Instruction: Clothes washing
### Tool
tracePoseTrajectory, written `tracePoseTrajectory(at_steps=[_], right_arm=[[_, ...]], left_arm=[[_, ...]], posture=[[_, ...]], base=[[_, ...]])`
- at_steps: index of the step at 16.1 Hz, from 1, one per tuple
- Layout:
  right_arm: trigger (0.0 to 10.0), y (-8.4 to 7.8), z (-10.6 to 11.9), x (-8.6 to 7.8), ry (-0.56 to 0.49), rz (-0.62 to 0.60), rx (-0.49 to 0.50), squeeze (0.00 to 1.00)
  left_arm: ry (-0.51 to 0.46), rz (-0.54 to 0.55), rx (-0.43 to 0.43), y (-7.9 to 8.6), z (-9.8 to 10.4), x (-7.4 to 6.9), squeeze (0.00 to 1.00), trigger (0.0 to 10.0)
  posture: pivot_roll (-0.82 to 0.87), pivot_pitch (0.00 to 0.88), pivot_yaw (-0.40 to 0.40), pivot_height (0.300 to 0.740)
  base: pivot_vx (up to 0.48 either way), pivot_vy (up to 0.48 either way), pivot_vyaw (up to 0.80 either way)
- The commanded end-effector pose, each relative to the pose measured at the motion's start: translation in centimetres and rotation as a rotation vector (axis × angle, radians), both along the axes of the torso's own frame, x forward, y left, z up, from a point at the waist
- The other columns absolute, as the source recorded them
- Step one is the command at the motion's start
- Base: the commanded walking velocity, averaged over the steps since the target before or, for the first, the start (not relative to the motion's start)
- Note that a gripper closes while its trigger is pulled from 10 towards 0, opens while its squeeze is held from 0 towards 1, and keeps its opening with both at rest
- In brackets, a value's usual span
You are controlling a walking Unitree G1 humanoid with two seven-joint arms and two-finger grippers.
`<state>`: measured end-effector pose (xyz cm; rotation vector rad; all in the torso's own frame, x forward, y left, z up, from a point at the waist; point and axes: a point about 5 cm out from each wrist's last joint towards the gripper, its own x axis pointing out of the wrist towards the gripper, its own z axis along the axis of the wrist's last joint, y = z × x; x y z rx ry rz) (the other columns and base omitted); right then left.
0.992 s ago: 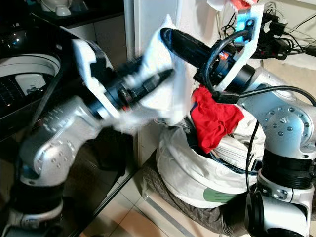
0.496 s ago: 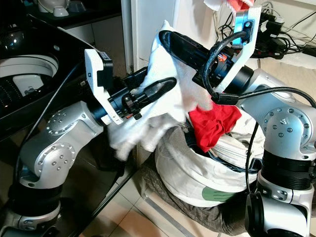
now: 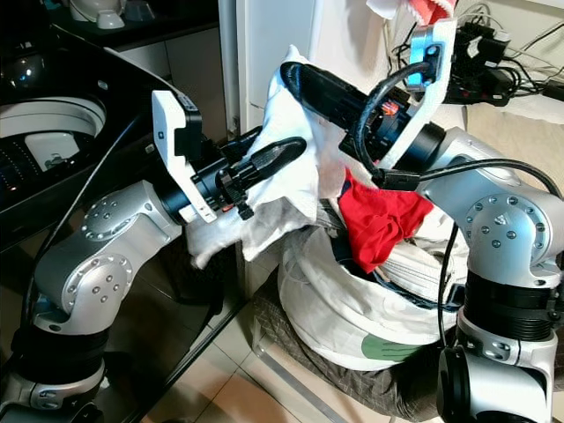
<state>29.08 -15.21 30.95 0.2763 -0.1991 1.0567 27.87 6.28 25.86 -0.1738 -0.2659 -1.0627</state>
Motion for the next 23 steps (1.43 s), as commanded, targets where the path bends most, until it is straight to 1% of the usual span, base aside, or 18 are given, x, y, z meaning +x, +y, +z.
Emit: tracePoseTrajectory(at_steps=[1,4,8,9,10,11,12,13,14,15,16,17,18,19,20,21,22,23], right_arm=[[0.0,0.2,0.7,-0.4,-0.039,0.009,0.009,0.0],[0.0,0.3,0.7,-0.4,-0.038,0.003,0.008,0.0],[0.0,0.6,0.6,-0.3,-0.035,-0.012,-0.001,0.0],[4.7,0.6,0.6,-0.2,-0.031,-0.018,0.0,0.25],[4.7,0.6,0.6,-0.2,-0.03,-0.022,-0.001,0.25],[10.0,0.7,0.5,-0.1,-0.005,-0.007,0.019,1.0],[10.0,1.0,0.0,-0.4,-0.029,-0.022,-0.061,1.0],[10.0,1.2,-0.4,-0.4,-0.03,-0.033,-0.106,1.0],[10.0,1.3,-0.6,-0.4,-0.029,-0.042,-0.134,1.0],[10.0,1.8,-1.4,-0.6,-0.032,-0.029,-0.189,0.0],[10.0,2.4,-1.7,-0.8,-0.037,-0.01,-0.205,0.0],[10.0,3.0,-1.8,-1.0,-0.04,0.002,-0.209,0.0],[10.0,3.4,-1.9,-1.0,-0.042,0.007,-0.214,0.0],[10.0,4.1,-2.1,-1.1,-0.049,0.012,-0.227,0.0],[10.0,4.3,-2.2,-1.1,-0.052,0.013,-0.23,0.0],[10.0,4.8,-2.4,-1.2,-0.054,0.013,-0.234,0.0],[10.0,5.5,-2.9,-1.3,-0.054,0.017,-0.256,0.0],[10.0,5.7,-3.2,-1.4,-0.052,0.017,-0.269,0.0]], left_arm=[[-0.002,-0.011,0.019,-0.3,0.0,0.1,0.0,0.0],[0.001,0.001,0.022,-0.2,-0.1,0.3,0.0,0.0],[-0.002,0.051,0.024,0.3,-0.1,0.8,0.0,0.0],[-0.004,0.098,0.014,0.8,0.1,1.3,0.0,0.0],[-0.004,0.108,0.013,0.9,0.2,1.4,0.0,0.0],[-0.016,0.165,0.024,1.5,0.3,2.0,0.0,0.0],[-0.058,0.394,0.088,4.1,1.2,4.4,0.0,0.0],[-0.079,0.507,0.108,5.6,1.8,5.4,0.0,0.0],[-0.092,0.578,0.117,6.5,2.2,6.1,0.0,0.0],[-0.206,0.774,0.239,9.6,3.8,7.8,0.0,0.0],[-0.305,0.93,0.326,12.5,6.1,9.0,0.0,0.0],[-0.377,1.035,0.398,14.5,8.5,9.6,0.0,0.0],[-0.409,1.077,0.459,15.4,9.5,9.9,0.0,0.0],[-0.493,1.187,0.595,17.2,11.4,10.3,0.0,0.0],[-0.51,1.227,0.652,17.9,11.9,10.6,0.0,0.0],[-0.551,1.306,0.751,19.0,12.4,10.8,0.0,0.0],[-0.523,1.327,0.896,19.9,11.5,11.4,0.0,10.0],[-0.461,1.292,1.003,20.2,10.1,11.8,0.0,10.0]], posture=[[-0.04,0.0,-0.022,0.74],[-0.04,0.0,-0.021,0.74],[-0.03,0.0,-0.024,0.74],[-0.03,0.0,-0.023,0.74],[-0.03,0.0,-0.023,0.74],[-0.03,0.0,-0.021,0.74],[-0.03,0.0,-0.018,0.74],[-0.02,0.0,-0.018,0.74],[-0.02,0.0,-0.019,0.74],[-0.01,0.0,-0.022,0.74],[-0.01,0.0,-0.019,0.74],[0.0,0.0,-0.016,0.74],[0.0,0.0,-0.012,0.74],[0.0,0.0,-0.006,0.74],[0.01,0.0,-0.006,0.74],[0.0,0.0,0.001,0.74],[0.0,0.0,0.008,0.74],[0.0,0.0,0.008,0.74]], base=[[0.0,0.0,0.0],[0.0,0.0,0.0],[0.0,0.0,0.0],[0.0,0.0,0.0],[0.0,0.0,0.0],[0.0,0.0,0.0],[0.0,0.0,0.0],[0.0,0.0,0.0],[0.0,0.0,0.0],[0.0,0.0,0.0],[0.0,0.0,0.0],[0.0,0.0,0.0],[0.0,0.0,0.0],[0.0,0.0,0.0],[0.0,0.0,0.0],[0.0,0.0,0.0],[0.0,0.0,0.0],[0.0,0.0,0.0]])
